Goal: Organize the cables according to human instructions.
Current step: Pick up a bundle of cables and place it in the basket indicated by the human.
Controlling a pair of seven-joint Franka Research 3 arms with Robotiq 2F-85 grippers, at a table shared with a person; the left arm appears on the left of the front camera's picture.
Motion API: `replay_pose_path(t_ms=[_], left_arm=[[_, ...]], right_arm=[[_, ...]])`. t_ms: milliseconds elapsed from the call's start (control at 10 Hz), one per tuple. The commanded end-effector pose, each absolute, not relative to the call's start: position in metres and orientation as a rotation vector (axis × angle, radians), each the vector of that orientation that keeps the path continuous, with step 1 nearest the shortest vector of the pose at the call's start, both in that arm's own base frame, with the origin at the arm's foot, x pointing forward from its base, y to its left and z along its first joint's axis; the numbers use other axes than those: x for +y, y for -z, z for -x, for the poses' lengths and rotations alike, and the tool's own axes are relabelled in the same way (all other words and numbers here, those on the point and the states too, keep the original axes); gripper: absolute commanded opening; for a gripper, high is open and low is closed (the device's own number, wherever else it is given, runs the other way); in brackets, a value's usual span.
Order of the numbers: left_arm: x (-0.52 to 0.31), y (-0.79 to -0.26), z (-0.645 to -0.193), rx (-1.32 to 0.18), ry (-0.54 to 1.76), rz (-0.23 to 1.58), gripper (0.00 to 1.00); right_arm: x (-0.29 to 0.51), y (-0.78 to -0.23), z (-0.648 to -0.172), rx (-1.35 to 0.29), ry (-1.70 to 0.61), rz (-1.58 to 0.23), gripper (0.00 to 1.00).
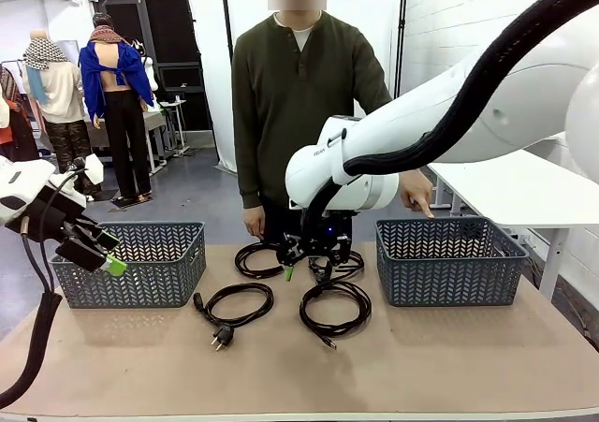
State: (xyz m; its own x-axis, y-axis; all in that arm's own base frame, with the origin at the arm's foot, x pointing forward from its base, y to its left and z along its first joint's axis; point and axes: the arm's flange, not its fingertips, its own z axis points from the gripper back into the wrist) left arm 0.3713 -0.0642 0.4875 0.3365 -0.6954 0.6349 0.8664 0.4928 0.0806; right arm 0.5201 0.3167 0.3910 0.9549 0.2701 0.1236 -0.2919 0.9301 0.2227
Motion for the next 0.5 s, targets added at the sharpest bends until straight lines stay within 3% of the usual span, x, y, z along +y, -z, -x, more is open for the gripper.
replay_pose_path(t_ms=[0, 400], left_arm=[[-0.060, -0.486, -0.374, -0.674, 1.055, 0.313, 1.00], [-0.060, -0.486, -0.374, -0.674, 1.055, 0.313, 1.00]], right_arm=[[0.327, -0.387, -0.527, -0.051, -0.257, -0.221, 1.00], [0.317, -0.391, -0.520, -0.091, -0.288, -0.242, 1.00]])
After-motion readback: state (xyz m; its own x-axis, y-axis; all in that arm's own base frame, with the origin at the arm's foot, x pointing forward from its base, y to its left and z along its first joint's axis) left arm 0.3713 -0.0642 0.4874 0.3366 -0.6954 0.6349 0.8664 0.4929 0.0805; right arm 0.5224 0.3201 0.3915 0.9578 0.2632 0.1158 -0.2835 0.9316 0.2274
